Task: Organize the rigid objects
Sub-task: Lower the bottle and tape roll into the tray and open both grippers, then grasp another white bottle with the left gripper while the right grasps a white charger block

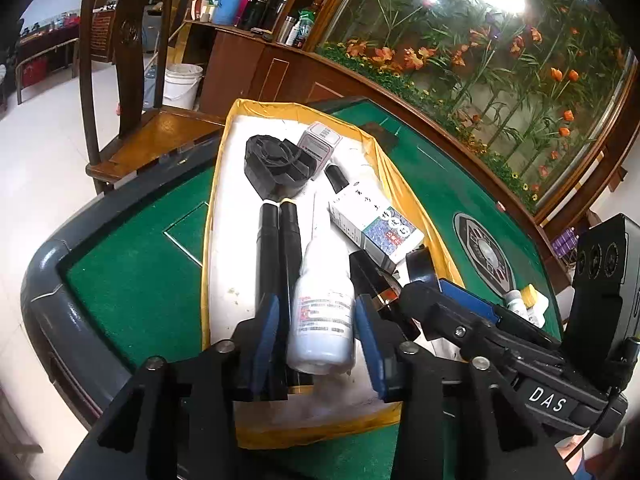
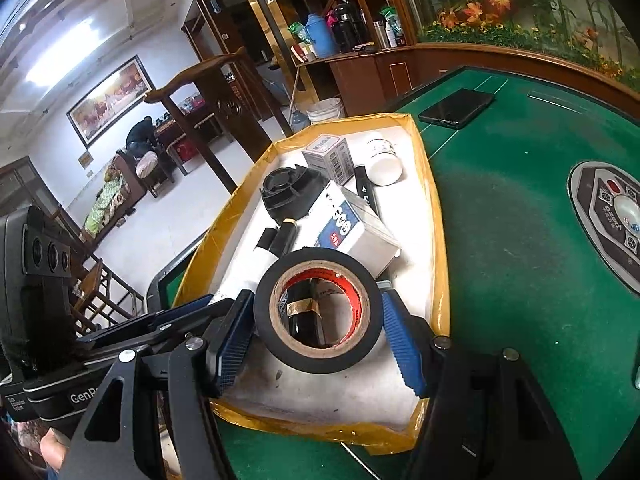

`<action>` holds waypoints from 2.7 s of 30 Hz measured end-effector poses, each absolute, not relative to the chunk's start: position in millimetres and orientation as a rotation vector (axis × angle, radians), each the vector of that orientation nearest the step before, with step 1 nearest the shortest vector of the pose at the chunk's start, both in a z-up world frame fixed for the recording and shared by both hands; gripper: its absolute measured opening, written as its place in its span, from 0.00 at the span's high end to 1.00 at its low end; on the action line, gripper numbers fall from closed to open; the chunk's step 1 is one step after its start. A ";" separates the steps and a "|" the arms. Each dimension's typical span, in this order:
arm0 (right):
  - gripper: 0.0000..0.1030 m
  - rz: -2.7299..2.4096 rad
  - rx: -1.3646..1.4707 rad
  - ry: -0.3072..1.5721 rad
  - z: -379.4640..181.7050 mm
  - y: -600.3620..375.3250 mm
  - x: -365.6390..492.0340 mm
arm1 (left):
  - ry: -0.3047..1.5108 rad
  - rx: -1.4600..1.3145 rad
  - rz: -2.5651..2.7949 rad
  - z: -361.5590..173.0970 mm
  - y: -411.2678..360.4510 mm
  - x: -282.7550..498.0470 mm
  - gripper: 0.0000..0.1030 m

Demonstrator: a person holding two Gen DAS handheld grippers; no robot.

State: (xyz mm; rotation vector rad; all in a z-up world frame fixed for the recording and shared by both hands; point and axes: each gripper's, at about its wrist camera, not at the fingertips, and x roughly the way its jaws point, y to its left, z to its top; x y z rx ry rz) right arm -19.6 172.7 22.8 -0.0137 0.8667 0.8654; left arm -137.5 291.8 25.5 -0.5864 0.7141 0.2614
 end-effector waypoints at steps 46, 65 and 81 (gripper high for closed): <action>0.33 0.461 0.286 0.723 50.3 -91.1 24.7 | 0.708 -0.333 -0.036 71.0 120.4 -94.2 0.21; 0.33 0.260 0.537 0.718 44.3 -174.7 39.8 | 0.862 -0.211 -0.173 58.4 46.2 3.2 0.22; 0.31 0.162 0.533 0.817 17.6 -194.2 76.1 | 0.962 -0.112 -0.113 14.1 24.5 52.5 0.65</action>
